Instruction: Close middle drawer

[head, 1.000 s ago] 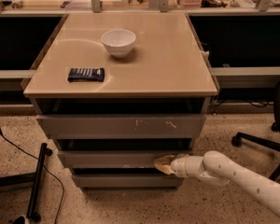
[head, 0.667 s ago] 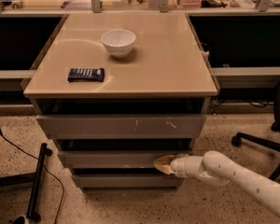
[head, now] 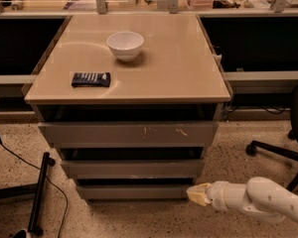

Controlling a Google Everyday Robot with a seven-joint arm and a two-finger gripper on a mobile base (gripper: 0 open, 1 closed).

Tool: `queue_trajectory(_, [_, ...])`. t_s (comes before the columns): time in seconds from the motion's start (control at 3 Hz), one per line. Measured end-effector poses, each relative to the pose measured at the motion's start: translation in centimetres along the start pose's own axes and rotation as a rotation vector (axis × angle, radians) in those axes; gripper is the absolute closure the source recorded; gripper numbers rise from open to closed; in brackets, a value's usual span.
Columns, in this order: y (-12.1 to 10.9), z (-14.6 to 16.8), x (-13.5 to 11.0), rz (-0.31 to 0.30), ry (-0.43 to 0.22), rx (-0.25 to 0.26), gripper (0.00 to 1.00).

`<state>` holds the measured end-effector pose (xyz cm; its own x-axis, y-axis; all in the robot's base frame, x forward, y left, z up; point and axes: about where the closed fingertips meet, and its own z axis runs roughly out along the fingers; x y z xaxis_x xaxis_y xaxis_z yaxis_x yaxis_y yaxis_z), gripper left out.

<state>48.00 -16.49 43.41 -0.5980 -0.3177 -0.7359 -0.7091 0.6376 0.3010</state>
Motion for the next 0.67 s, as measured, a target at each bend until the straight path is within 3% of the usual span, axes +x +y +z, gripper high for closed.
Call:
queue_trajectory(0.33, [2.84, -1.68, -0.18, -0.024, 0.047, -0.010, 0.82])
queue_trajectory(0.67, [2.85, -1.66, -0.18, -0.026, 0.047, -0.010, 0.58])
